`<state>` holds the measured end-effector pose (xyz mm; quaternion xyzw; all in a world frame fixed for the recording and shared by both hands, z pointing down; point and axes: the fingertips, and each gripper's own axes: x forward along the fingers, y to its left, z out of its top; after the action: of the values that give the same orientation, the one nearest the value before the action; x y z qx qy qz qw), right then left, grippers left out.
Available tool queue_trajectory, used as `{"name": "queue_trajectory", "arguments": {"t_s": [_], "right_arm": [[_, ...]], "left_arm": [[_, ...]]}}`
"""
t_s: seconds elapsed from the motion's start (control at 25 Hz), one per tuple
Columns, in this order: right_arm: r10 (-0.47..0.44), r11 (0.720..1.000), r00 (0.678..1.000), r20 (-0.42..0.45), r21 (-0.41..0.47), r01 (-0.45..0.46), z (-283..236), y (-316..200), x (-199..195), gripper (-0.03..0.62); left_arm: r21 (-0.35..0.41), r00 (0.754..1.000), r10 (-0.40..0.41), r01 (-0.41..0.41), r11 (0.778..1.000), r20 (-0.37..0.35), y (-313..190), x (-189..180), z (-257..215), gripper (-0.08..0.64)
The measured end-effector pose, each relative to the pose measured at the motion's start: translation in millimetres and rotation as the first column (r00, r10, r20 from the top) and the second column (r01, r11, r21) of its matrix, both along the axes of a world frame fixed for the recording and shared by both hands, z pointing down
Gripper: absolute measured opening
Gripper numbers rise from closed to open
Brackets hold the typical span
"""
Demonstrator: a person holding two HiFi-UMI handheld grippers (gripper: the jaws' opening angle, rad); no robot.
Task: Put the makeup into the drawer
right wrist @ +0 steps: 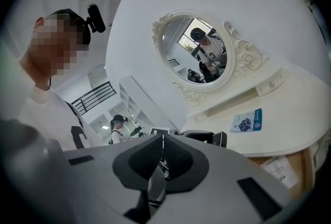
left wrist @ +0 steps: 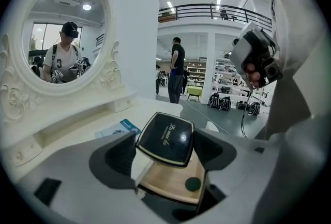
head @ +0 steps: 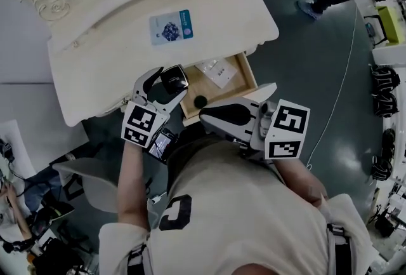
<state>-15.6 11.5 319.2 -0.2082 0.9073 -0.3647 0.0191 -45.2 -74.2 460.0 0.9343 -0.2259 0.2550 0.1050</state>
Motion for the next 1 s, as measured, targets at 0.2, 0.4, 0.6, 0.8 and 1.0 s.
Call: {"name": "queue_trajectory", "arguments": {"t_s": [0.2, 0.4, 0.6, 0.8, 1.0], "right_arm": [[-0.006, 1.000, 0.998, 0.056, -0.006, 0.007, -2, 2, 41, 0.029], [-0.017, 1.000, 0.998, 0.068, -0.008, 0.017, 1, 4, 77, 0.029], [-0.056, 0.998, 0.995, 0.086, -0.027, 0.059, 7, 6, 96, 0.029], [-0.086, 0.995, 0.994, 0.072, -0.037, 0.089, 11, 9, 104, 0.029], [-0.104, 0.993, 0.994, 0.033, -0.055, 0.106, 18, 10, 109, 0.029]], "left_arm": [[-0.044, 0.999, -0.036, 0.036, 0.998, 0.013, 10, 37, 15, 0.367], [-0.076, 0.995, -0.074, 0.079, 0.994, 0.070, 11, 66, 45, 0.367], [-0.120, 0.980, -0.113, 0.134, 0.984, 0.165, 11, 82, 95, 0.367], [-0.156, 0.960, -0.109, 0.153, 0.976, 0.258, 10, 84, 141, 0.367], [-0.174, 0.939, -0.096, 0.160, 0.972, 0.329, 7, 84, 175, 0.367]]}}
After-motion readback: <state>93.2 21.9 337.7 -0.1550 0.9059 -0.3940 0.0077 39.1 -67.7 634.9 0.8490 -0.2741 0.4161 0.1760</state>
